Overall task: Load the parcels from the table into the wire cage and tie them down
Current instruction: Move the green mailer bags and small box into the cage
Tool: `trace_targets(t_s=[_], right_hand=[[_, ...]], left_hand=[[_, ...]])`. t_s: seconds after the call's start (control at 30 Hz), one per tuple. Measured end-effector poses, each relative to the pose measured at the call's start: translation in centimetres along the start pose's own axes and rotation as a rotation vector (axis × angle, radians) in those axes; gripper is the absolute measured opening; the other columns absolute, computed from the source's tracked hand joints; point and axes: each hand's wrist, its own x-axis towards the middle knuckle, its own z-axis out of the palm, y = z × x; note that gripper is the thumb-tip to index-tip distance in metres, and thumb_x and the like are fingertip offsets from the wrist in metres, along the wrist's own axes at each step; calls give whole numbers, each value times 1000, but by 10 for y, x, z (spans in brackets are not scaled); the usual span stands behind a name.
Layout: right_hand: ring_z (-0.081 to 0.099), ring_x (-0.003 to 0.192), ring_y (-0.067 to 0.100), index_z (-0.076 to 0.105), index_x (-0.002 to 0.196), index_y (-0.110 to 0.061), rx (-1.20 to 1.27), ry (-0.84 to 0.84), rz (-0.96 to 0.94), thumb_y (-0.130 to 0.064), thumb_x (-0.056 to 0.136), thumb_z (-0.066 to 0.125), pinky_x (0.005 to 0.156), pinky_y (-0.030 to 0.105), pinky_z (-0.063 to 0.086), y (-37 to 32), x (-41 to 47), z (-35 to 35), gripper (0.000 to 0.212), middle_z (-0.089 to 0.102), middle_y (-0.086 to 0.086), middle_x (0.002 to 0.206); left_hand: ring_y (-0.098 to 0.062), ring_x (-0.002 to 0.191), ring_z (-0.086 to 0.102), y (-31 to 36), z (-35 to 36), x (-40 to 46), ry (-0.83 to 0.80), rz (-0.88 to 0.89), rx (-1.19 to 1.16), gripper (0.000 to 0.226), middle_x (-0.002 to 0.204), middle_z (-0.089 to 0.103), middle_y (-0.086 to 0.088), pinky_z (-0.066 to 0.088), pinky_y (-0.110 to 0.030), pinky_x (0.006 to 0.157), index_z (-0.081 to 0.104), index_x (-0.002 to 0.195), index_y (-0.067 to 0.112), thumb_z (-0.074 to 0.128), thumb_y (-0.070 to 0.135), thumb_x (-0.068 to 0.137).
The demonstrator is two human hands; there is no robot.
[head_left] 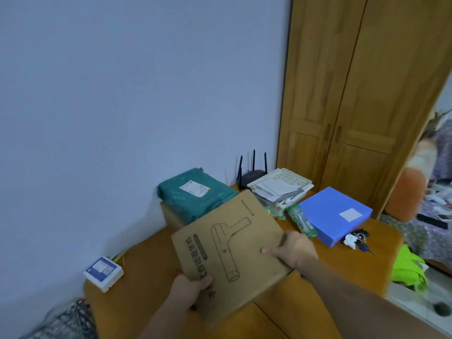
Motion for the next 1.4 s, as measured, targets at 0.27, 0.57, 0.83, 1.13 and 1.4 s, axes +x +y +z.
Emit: trace_targets(t_s=[0.27, 0.57, 0.83, 1.13, 1.4], right_hand=[[65, 78, 21, 65, 91, -23, 51, 189, -200, -103, 44, 44, 64, 33, 52, -129, -111, -45, 95, 68, 0, 83], [67, 63, 18, 65, 73, -22, 60, 83, -445, -98, 55, 47, 61, 36, 60, -293, -229, 18, 80, 69, -3, 68], [65, 63, 19, 65, 72, -18, 47, -96, -668, -100, 53, 44, 61, 35, 58, -402, -328, 153, 87, 68, -1, 65], [67, 57, 15, 64, 76, -23, 10, -329, -774, -96, 59, 50, 51, 30, 58, -473, -431, 293, 76, 69, -5, 65], [65, 56, 12, 62, 71, -26, -80, -421, -881, -95, 63, 49, 49, 28, 55, -508, -453, 385, 71, 67, -7, 62]], left_hand=[[-20, 82, 78, 54, -164, -139, 60, 291, 145, 53, 91, 80, 1, 64, -38, 67, 75, 106, 20, 86, 56, 68], [-15, 62, 76, -20, -349, -243, 468, 309, 216, 72, 70, 77, 4, 57, -27, 53, 75, 86, 19, 76, 83, 53], [-18, 64, 75, -167, -488, -302, 689, 126, 168, 82, 75, 77, 3, 58, -28, 52, 72, 87, 18, 74, 88, 44], [-15, 72, 73, -315, -587, -351, 817, -81, 102, 90, 82, 73, 8, 56, -25, 52, 67, 85, 27, 67, 96, 29], [-16, 79, 73, -404, -613, -336, 869, -202, -35, 83, 88, 75, 5, 62, -33, 71, 73, 90, 23, 72, 90, 40]])
